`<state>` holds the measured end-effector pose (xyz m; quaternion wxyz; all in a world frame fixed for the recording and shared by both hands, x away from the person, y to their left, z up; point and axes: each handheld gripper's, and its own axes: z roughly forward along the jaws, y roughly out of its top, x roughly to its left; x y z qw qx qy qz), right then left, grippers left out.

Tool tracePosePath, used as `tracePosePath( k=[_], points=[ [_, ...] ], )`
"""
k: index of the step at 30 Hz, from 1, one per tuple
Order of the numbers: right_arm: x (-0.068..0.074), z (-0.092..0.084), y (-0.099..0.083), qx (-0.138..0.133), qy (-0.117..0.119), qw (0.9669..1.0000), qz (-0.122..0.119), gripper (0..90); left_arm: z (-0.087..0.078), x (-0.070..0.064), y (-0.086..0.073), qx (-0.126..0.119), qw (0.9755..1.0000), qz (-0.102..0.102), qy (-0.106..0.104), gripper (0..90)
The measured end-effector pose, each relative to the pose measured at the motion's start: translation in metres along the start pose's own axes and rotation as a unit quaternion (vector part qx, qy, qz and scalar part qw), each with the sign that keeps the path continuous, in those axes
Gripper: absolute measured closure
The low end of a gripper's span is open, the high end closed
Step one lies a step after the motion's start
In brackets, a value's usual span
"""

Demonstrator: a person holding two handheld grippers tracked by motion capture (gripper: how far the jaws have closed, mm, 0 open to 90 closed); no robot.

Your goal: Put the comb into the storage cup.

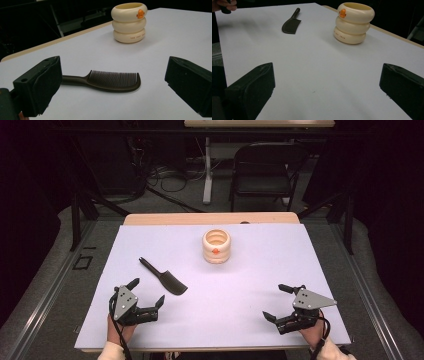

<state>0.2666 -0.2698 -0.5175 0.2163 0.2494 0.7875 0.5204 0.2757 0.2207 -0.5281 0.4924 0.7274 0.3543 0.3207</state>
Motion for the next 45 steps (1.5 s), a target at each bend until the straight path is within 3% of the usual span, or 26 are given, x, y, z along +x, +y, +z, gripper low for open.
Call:
tracePosePath(
  k=[12, 25, 45],
  points=[
    [-0.001, 0.0, 0.0, 0.0, 0.001, 1.0, 0.001, 0.0, 0.012, 0.01, 0.007, 0.01, 0.9999, 0.003, 0.001, 0.0],
    [-0.001, 0.001, 0.0, 0.002, 0.002, 1.0, 0.0, 0.0, 0.025, 0.023, 0.013, 0.009, 0.9999, 0.0, 0.014, 0.0],
    [-0.001, 0.001, -0.001, 0.005, 0.002, 1.0, 0.002, 0.0, 0.046, 0.044, 0.024, 0.027, 0.9991, -0.003, 0.032, 0.0]
  ],
)
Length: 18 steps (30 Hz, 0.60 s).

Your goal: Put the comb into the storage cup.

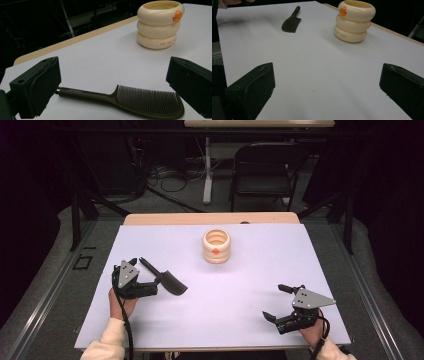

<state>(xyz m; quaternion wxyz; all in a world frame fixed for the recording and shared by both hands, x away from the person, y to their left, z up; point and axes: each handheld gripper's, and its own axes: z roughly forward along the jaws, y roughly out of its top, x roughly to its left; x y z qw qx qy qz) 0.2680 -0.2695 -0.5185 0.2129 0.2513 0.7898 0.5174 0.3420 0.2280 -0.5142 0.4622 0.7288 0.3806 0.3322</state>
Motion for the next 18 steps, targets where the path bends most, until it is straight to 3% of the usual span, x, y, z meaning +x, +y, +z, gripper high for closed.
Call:
tracePosePath(
  k=[18],
  points=[
    [0.0, 0.0, 0.0, 0.001, 0.001, 1.0, 0.001, 0.0, 0.02, 0.019, 0.007, 0.023, 0.9995, 0.001, 0.021, 0.0]
  ],
)
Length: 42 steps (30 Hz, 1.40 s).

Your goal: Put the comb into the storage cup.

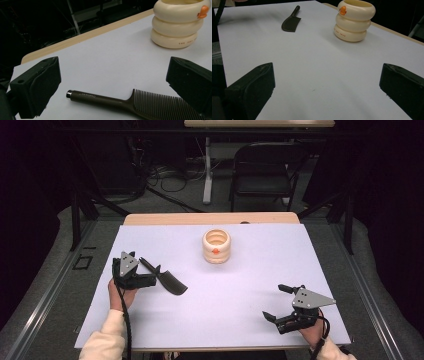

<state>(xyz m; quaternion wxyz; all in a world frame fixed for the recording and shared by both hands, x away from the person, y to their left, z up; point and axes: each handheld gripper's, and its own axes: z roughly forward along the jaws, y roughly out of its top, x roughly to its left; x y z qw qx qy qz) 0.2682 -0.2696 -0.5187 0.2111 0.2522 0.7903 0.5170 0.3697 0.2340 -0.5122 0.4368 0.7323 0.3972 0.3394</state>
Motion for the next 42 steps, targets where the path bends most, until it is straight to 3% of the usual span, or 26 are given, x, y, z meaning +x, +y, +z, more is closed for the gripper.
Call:
tracePosePath(
  k=[27, 38, 42],
  points=[
    [-0.001, 0.0, 0.0, 0.002, 0.0, 1.0, -0.001, 0.0, 0.032, 0.022, 0.011, 0.034, 0.999, 0.001, 0.028, 0.0],
    [0.0, 0.001, 0.0, 0.003, 0.002, 1.0, 0.002, 0.0, 0.048, 0.03, 0.011, 0.066, 0.9973, 0.0, 0.032, 0.7],
    [-0.001, 0.001, 0.0, 0.003, 0.002, 1.0, 0.001, 0.0, 0.054, 0.034, 0.012, 0.076, 0.9965, -0.002, 0.033, 5.4]
  ],
)
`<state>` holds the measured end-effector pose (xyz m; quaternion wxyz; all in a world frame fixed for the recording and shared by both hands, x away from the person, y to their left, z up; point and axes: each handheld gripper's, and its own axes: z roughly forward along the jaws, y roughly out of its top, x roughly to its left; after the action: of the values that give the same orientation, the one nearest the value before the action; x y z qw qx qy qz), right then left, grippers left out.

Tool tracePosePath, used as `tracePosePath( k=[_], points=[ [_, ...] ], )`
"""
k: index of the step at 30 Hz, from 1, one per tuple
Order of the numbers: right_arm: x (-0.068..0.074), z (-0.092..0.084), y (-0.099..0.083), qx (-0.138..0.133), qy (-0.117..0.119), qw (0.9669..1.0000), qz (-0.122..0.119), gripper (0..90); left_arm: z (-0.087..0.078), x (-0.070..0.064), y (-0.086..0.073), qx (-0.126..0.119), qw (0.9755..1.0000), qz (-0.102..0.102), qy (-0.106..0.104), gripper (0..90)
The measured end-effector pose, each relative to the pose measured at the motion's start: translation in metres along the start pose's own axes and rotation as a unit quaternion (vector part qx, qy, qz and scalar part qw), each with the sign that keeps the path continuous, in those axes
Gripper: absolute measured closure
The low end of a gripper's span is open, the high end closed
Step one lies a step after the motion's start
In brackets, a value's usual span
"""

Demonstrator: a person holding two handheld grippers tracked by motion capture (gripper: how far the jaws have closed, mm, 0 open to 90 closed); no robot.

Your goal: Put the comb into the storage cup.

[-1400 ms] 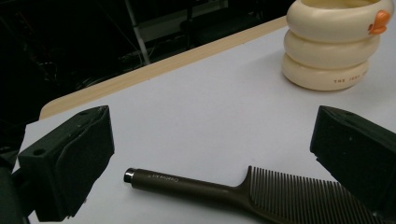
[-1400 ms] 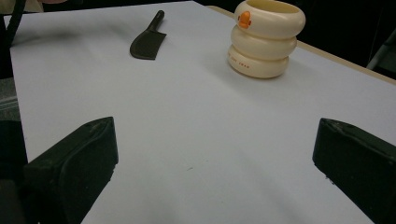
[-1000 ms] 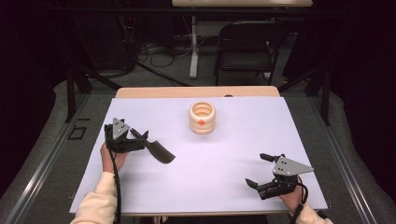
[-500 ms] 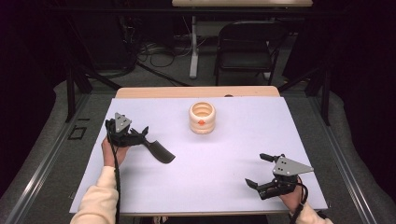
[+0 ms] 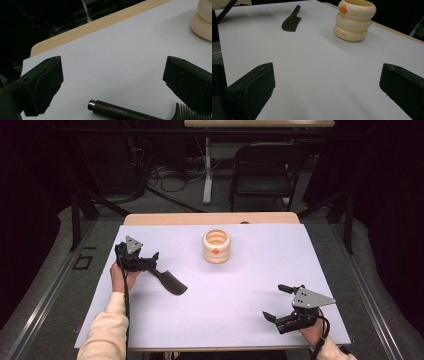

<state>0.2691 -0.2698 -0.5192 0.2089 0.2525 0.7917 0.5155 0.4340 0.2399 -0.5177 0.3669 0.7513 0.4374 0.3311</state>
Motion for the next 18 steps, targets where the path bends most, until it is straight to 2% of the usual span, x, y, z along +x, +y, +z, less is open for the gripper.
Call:
tracePosePath(
  k=[4, 8, 9, 10, 11, 12, 13, 14, 18],
  points=[
    [0.0, 0.0, 0.0, 0.0, 0.001, 1.0, 0.0, 0.0, 0.007, 0.001, -0.002, 0.017, 0.9998, 0.005, 0.001, 18.4],
    [0.0, 0.0, 0.0, 0.0, 0.001, 1.0, 0.001, 0.0, 0.013, 0.003, -0.005, 0.031, 0.9995, 0.005, 0.002, 40.0],
    [0.0, 0.0, 0.0, 0.0, 0.002, 1.0, 0.0, 0.0, 0.014, 0.004, -0.005, 0.034, 0.9994, 0.006, 0.0, 49.6],
    [0.0, 0.0, 0.0, 0.0, 0.002, 1.0, 0.0, 0.0, 0.015, 0.004, -0.006, 0.04, 0.9992, 0.008, -0.003, 49.6],
    [0.0, 0.0, 0.0, 0.0, 0.002, 1.0, 0.0, 0.0, 0.016, 0.005, -0.007, 0.043, 0.999, 0.01, -0.005, 59.3],
    [0.0, 0.0, 0.0, 0.0, 0.002, 1.0, 0.0, 0.0, 0.017, 0.005, -0.007, 0.044, 0.999, 0.006, -0.007, 59.3],
    [0.0, 0.0, 0.0, 0.0, 0.002, 1.0, 0.0, 0.0, 0.017, 0.005, -0.008, 0.048, 0.9988, 0.005, -0.009, 67.5],
    [0.0, 0.0, 0.0, 0.0, 0.002, 1.0, 0.0, 0.0, 0.018, 0.006, -0.008, 0.052, 0.9986, 0.005, -0.013, 67.5],
    [0.0, 0.0, 0.0, 0.001, 0.003, 1.0, 0.0, 0.0, 0.021, 0.011, -0.008, 0.058, 0.998, -0.006, -0.025, 82.3]
  ],
)
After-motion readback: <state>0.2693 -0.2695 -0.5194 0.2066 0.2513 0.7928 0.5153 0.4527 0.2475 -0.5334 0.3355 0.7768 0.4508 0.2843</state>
